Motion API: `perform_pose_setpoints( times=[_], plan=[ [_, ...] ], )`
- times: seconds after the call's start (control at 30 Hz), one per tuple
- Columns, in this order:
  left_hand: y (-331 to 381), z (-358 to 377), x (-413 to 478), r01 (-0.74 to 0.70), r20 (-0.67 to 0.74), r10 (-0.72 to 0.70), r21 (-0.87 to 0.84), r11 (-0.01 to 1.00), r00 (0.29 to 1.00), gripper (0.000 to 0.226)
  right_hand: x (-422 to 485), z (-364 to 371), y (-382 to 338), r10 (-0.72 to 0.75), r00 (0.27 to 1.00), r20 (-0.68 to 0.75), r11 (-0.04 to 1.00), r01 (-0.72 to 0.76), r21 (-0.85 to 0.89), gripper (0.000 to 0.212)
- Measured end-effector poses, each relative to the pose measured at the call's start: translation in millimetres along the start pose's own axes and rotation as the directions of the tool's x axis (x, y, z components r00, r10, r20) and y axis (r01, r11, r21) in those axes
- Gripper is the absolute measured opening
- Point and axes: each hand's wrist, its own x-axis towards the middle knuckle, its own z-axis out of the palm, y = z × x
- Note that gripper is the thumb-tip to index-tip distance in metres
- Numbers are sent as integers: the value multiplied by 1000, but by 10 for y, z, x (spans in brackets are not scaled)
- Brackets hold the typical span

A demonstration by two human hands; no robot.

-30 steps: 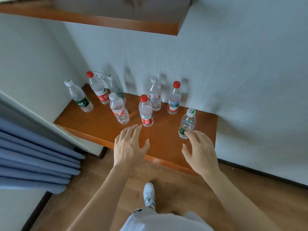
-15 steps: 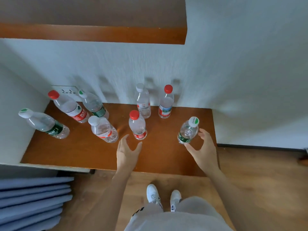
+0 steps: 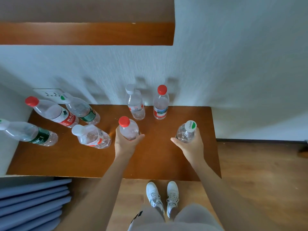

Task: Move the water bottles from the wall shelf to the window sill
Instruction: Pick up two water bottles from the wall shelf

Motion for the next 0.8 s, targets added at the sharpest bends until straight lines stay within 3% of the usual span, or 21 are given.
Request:
perform_pose_setpoints(
  times=[0.37, 0.7, 0.8],
  plan=[
    [209, -3, -29, -149, -27, 149, -25, 988, 989, 89, 32, -101, -171, -81, 997, 11, 997, 81, 3, 73],
    [837, -160, -433, -288, -6, 292, -172, 942, 957, 93, -104, -342, -1031, -313, 948, -65, 941, 318, 113, 60],
    [985, -195, -539, -325, -37, 324, -188, 927, 945, 83, -122, -417, -1286, -342, 935, -94, 923, 353, 152, 53]
  ],
)
